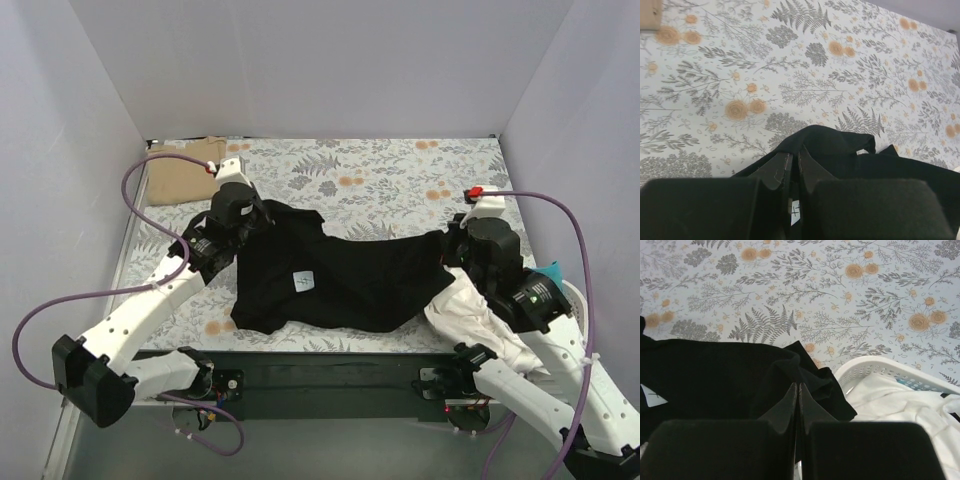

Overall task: Fold and stack the t-shirts
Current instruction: Flatten the tshirt out

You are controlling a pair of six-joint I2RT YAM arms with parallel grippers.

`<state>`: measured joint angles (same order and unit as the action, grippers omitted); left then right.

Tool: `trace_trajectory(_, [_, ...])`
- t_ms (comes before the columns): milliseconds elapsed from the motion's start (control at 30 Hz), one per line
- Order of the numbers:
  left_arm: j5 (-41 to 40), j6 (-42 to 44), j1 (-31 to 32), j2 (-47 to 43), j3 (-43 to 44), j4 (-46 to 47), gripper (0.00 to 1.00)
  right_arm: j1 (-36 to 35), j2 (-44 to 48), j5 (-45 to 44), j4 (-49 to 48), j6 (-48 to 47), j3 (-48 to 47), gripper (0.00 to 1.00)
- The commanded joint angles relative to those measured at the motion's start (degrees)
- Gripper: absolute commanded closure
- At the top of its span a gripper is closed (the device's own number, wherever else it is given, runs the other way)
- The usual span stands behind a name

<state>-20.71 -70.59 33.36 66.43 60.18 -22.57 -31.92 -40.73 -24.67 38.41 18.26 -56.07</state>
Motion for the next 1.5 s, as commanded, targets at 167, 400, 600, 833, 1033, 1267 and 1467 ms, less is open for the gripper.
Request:
trace_trajectory(167, [-9.79, 6.16, -1.81, -6.05, 15.38, -3.36, 1.0, 0.11, -11.03, -0.91, -6.42, -5.34, -18.08, 0.99])
trace_trajectory(400, [-12.33, 14.86, -1.81, -9.03, 27.26, -0.12, 1.0, 0.11, -15.61, 0.41, -6.51, -7.53, -34.96, 0.99])
trace_trajectory(600, [-10.85, 22.4, -1.81, -20.8, 24.83, 7.6, 1.0, 0.11, -9.39, 0.93, -7.47, -9.64, -37.71, 0.99])
trace_trajectory(833, [-8.91, 28.39, -1.81, -30.22, 24.71, 9.3, 1.0, 0.11, 0.12, 2.61, -10.82, -12.81, -37.25, 0.99])
trace_trajectory(1033, [-5.66, 30.15, -1.81, -30.93, 28.76, 9.21, 1.0, 0.11, 0.66, 2.52, -10.82, -13.87, -40.6, 0.99])
trace_trajectory(1267, [-3.46, 29.89, -1.81, -24.96, 24.29, 8.85, 1.0, 0.11, -2.86, 1.12, -13.89, -13.52, -33.32, 0.99])
trace_trajectory(1467, [-3.9, 30.86, -1.81, -18.29, 14.88, 13.42, 1.0, 0.11, -7.95, -0.64, -17.49, -13.6, -24.53, 0.99])
